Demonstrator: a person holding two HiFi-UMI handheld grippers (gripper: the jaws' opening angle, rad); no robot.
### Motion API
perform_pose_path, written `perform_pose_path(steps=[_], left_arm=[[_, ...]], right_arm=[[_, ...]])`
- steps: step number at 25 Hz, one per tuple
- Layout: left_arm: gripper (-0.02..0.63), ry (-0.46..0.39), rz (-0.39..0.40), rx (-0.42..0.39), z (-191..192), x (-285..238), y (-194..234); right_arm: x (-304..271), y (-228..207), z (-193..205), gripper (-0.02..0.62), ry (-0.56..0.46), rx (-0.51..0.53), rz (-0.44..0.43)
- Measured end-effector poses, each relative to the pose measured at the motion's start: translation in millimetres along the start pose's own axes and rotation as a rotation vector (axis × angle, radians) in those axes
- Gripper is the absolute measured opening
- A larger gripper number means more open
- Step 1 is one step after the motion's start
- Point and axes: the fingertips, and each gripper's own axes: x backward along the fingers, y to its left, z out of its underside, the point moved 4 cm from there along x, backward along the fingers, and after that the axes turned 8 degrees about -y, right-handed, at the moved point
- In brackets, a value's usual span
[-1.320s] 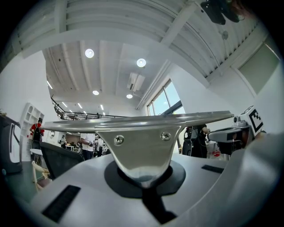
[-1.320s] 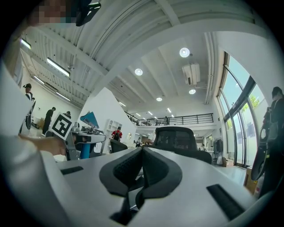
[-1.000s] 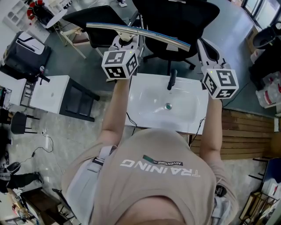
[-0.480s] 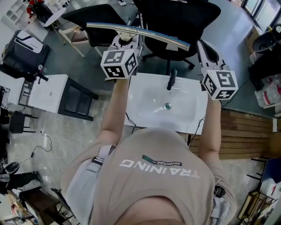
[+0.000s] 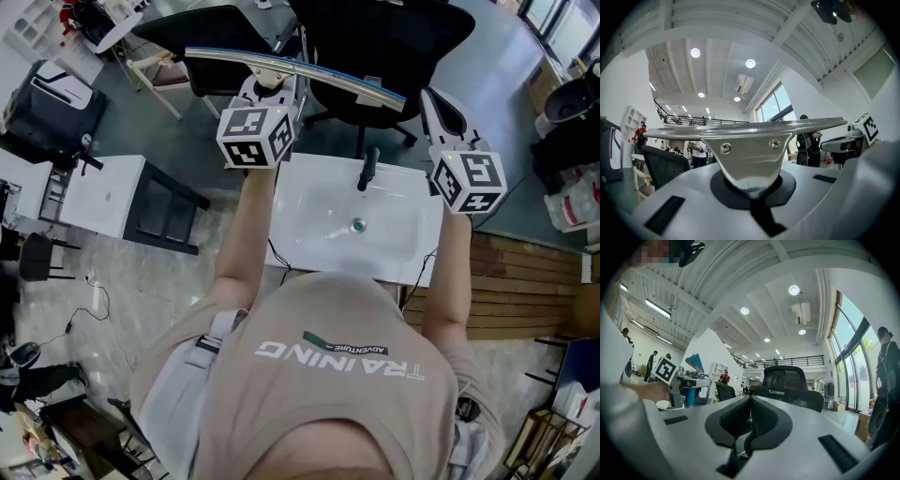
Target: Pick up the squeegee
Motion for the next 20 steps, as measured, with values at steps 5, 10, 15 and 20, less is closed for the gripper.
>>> perform_pose_path(steps=[5, 10, 15, 20], left_arm=[[0.011, 0.004, 0.005, 0.009, 2.8, 0.1, -2.3], [0.011, 0.011, 0.004, 0.012, 6.0, -0.5, -3.0], [0.011, 0.009, 0.009, 0.011, 4.3, -1.0, -5.1], [0.011, 0.007, 0.009, 0.012, 4.2, -0.4, -6.5]], right_arm=[[3.6, -1.6, 3.1, 0.031, 0.007, 0.000, 0.006], [5.3, -3.9, 2.6, 0.031, 0.008, -0.001, 0.010], [7.4, -4.3, -0.3, 0.031, 0.009, 0.005, 0.012], [9.0, -4.6, 0.1, 0.031, 0.013, 0.010, 0.010]])
